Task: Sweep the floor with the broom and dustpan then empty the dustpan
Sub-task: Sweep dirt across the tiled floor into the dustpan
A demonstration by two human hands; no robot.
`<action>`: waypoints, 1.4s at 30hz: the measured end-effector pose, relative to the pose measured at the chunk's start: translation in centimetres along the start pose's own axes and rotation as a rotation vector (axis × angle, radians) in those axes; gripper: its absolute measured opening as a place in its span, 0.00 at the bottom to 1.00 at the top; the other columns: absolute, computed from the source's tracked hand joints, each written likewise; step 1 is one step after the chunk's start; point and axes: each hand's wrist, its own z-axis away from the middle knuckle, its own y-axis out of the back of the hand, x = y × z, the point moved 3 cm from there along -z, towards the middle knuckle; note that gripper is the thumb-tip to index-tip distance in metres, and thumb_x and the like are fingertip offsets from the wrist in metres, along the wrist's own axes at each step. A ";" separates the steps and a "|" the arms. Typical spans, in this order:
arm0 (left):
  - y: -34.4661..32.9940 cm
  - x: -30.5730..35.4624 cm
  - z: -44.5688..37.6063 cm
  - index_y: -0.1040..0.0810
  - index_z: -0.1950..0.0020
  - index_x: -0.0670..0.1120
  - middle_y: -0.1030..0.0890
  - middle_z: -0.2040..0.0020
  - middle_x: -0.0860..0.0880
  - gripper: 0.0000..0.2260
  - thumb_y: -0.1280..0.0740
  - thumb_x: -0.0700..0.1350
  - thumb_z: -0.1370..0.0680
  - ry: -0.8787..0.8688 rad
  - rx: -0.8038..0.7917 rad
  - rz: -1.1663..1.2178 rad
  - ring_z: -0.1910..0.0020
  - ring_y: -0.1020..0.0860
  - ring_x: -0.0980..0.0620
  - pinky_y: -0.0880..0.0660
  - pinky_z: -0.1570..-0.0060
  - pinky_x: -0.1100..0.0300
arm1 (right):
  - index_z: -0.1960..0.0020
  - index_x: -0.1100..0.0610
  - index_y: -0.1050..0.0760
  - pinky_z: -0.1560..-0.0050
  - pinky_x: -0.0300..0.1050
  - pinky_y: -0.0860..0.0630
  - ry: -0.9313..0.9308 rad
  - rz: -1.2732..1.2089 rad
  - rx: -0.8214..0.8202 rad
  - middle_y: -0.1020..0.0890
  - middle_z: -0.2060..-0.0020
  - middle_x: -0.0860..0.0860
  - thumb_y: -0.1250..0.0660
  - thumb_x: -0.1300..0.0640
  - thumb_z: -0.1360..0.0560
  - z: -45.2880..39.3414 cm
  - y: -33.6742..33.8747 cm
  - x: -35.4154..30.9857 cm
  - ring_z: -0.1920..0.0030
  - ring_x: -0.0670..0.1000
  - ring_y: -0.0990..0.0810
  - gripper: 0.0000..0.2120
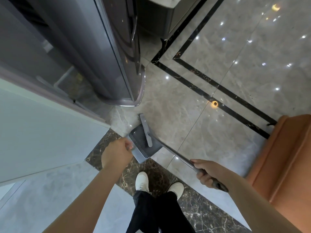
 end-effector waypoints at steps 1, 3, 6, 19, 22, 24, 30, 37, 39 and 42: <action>0.1 0.0 0.0 0.20 0.51 0.53 0.17 0.54 0.51 0.08 0.36 0.41 0.24 -0.003 -0.003 0.004 0.62 0.19 0.48 0.20 0.59 0.52 | 0.30 0.51 0.33 0.86 0.32 0.43 0.014 -0.030 0.012 0.33 0.75 0.50 0.47 0.58 0.18 0.1 0.9 0.6 0.82 0.43 0.41 0.18; 0.2 -0.3 0.1 0.20 0.50 0.52 0.17 0.53 0.52 0.09 0.36 0.40 0.24 0.003 -0.009 0.040 0.63 0.18 0.47 0.19 0.59 0.51 | 0.28 0.50 0.34 0.85 0.31 0.43 0.056 -0.048 0.059 0.32 0.76 0.50 0.47 0.59 0.18 0.1 2.2 1.5 0.83 0.43 0.41 0.19; 0.3 -0.1 0.5 0.19 0.49 0.51 0.17 0.51 0.51 0.09 0.36 0.40 0.24 -0.002 -0.031 0.063 0.63 0.18 0.46 0.19 0.59 0.50 | 0.29 0.51 0.34 0.85 0.30 0.43 0.078 -0.193 0.127 0.33 0.77 0.52 0.48 0.60 0.17 0.7 3.8 3.0 0.85 0.43 0.41 0.18; 0.2 2.2 -0.7 0.20 0.57 0.50 0.16 0.60 0.56 0.11 0.36 0.36 0.23 -0.332 -0.386 -0.214 0.81 0.27 0.57 0.30 0.81 0.62 | 0.65 0.59 0.37 0.86 0.28 0.44 -0.037 -0.588 0.441 0.39 0.73 0.52 0.47 0.57 0.18 -0.8 10.6 13.3 0.91 0.45 0.43 0.17; -0.8 3.9 -0.2 0.21 0.58 0.54 0.17 0.59 0.60 0.14 0.38 0.36 0.24 -0.436 -0.431 -0.409 0.75 0.23 0.58 0.26 0.78 0.62 | 0.65 0.61 0.35 0.84 0.32 0.41 -0.090 -0.496 0.502 0.36 0.78 0.53 0.47 0.60 0.18 -1.5 10.5 17.4 0.88 0.47 0.41 0.17; -1.6 5.1 0.6 0.21 0.56 0.55 0.17 0.58 0.60 0.14 0.40 0.37 0.24 -0.491 -0.417 -0.510 0.76 0.26 0.62 0.30 0.78 0.67 | 0.63 0.61 0.33 0.83 0.33 0.41 -0.117 -0.498 0.461 0.36 0.81 0.52 0.48 0.60 0.18 -1.8 9.3 19.4 0.87 0.47 0.40 0.16; -2.6 5.7 0.8 0.21 0.52 0.55 0.17 0.54 0.60 0.14 0.41 0.38 0.24 -0.492 -0.337 -0.554 0.72 0.27 0.63 0.31 0.72 0.67 | 0.42 0.58 0.28 0.87 0.32 0.41 -0.014 -0.640 0.321 0.34 0.76 0.52 0.48 0.61 0.17 -2.2 3.4 18.8 0.86 0.45 0.39 0.12; -3.0 5.5 1.0 0.20 0.53 0.55 0.16 0.54 0.58 0.14 0.41 0.38 0.24 -0.490 -0.288 -0.552 0.72 0.27 0.60 0.28 0.70 0.64 | 0.32 0.50 0.30 0.86 0.33 0.41 0.033 -0.500 0.182 0.32 0.78 0.50 0.47 0.63 0.18 -0.9 -2.4 15.9 0.83 0.44 0.39 0.18; -3.0 5.4 1.1 0.20 0.53 0.56 0.16 0.54 0.59 0.15 0.41 0.38 0.24 -0.489 -0.275 -0.556 0.73 0.28 0.61 0.29 0.70 0.64 | 0.32 0.50 0.31 0.86 0.32 0.42 0.024 -0.566 0.089 0.34 0.78 0.49 0.48 0.62 0.18 -0.6 -3.4 15.7 0.84 0.43 0.40 0.18; -3.1 5.2 1.3 0.20 0.52 0.55 0.16 0.54 0.59 0.15 0.41 0.37 0.24 -0.486 -0.251 -0.539 0.74 0.30 0.63 0.30 0.70 0.64 | 0.35 0.53 0.29 0.88 0.30 0.43 0.034 -0.752 -0.048 0.35 0.79 0.48 0.48 0.59 0.17 -0.1 -3.0 15.8 0.85 0.43 0.40 0.15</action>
